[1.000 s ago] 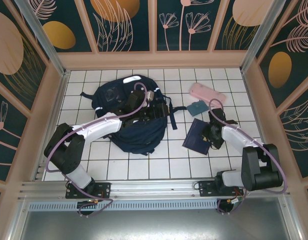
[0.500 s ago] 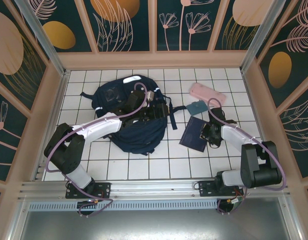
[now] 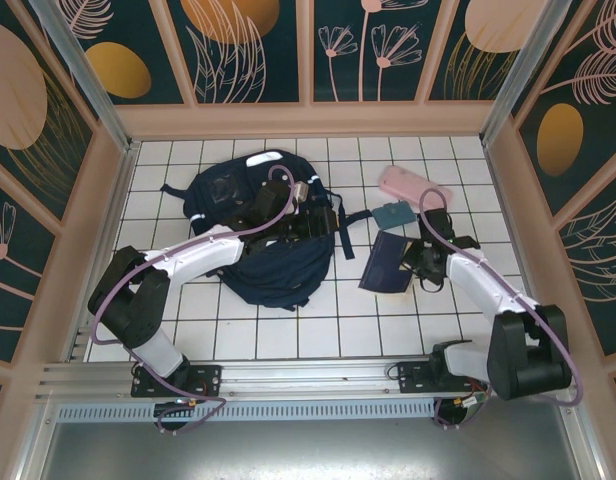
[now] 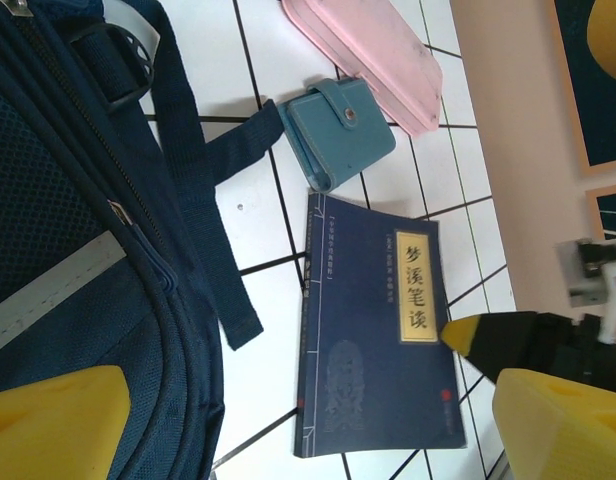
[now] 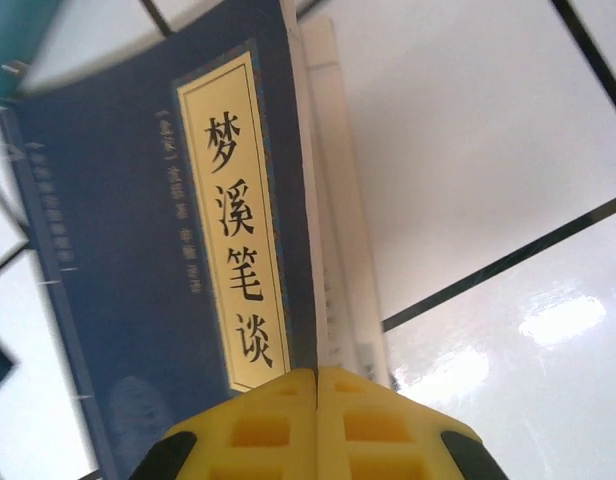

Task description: Pack the student bag

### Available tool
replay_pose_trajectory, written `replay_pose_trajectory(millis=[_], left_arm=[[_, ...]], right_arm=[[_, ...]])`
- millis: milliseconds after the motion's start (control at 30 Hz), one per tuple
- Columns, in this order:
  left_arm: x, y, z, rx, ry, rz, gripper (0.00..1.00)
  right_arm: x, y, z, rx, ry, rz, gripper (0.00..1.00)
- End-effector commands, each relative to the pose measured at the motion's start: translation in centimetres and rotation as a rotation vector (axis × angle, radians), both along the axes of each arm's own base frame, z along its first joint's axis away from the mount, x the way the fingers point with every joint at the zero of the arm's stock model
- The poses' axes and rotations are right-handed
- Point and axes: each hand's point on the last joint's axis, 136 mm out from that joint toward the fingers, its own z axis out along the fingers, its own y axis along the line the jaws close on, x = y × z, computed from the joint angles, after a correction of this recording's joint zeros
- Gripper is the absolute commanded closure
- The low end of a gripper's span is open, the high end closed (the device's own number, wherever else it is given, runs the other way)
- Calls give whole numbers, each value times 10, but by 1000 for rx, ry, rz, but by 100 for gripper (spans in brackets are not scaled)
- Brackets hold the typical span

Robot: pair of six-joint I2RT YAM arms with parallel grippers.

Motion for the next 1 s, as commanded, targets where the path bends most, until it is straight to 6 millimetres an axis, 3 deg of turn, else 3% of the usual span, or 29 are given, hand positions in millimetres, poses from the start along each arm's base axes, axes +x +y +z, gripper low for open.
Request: replay_pose_trajectory(millis=[0,300,500,567,667,733,800,867,967], left_arm=[[-4,-5,0,-25,6,-31,6],[-2,-8,10,-56,-5,-37,6],[4,6,15,-23,-27,31,5],[6,13,16,-21,-28,55,5],[6,17,16,-13,-32,64,5],[2,13,21,-35,-37,35,5],[1,11,21,-36,-36,21,6],[0,7,20,-11,-36,14,7],[-6,-4,18,-14,-24,-12,8]], right_arm=[[5,3,38,11,-73,10,100],[28,52,132,231,-301,199,100],[40,86,171,388,-403,324,100],[43,92,174,395,-415,338,100],[49,67,146,259,-332,224,100],[46,46,117,155,-262,149,69],[39,26,88,60,-196,79,45],[31,7,60,-11,-129,26,34],[24,-6,25,-32,-65,-7,30]])
